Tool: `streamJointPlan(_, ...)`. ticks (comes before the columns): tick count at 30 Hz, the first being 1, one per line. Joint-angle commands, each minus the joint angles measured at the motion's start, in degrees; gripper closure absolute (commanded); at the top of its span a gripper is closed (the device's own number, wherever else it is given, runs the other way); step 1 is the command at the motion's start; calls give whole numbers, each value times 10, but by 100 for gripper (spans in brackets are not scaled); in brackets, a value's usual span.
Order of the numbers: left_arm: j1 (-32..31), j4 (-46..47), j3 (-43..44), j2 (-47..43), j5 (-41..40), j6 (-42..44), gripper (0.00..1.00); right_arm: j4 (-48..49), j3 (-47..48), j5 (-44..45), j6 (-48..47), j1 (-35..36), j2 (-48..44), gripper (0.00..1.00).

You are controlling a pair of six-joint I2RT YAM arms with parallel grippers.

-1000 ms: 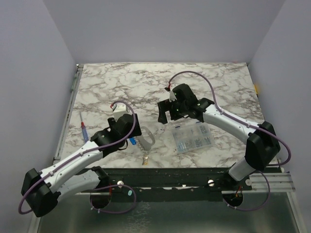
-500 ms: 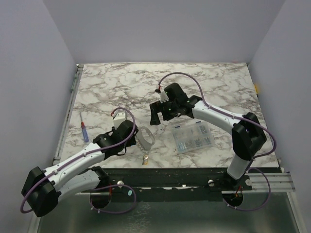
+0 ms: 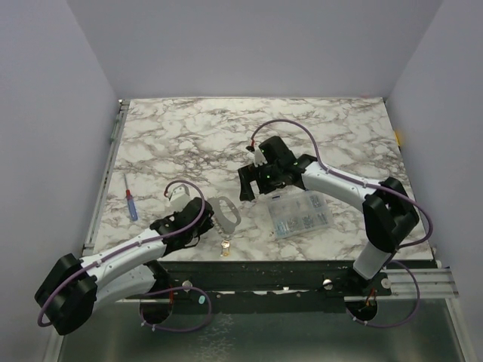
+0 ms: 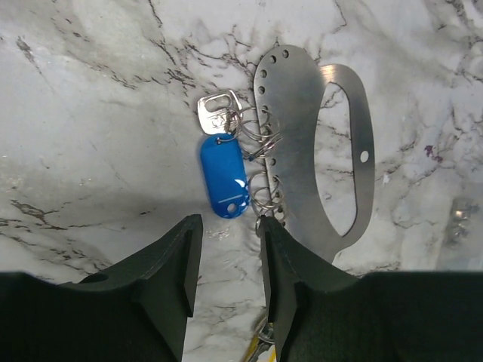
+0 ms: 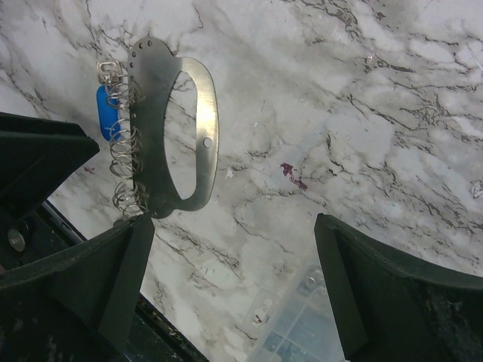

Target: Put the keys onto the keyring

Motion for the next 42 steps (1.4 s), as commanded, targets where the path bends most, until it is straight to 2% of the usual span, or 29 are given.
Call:
streamJointPlan(1,2,70,-7,12,-17,-77,58,12,-17,8,-1,3,-25,0)
streamJointPlan(17,2,96,-40,17,-28,-166,60,21,-32,7,-6,2,-28,0)
streamJointPlan(31,2,156,-58,38,-34,-186,65,20,-34,8,-10,2,-30,0)
streamJointPlan(37,2,174,-57,53,-27,-184,71,20,-33,8,-10,3,-29,0)
streamJointPlan(42,2,188,-58,67,-24,-180,79,19,-32,8,-11,2,-30,0)
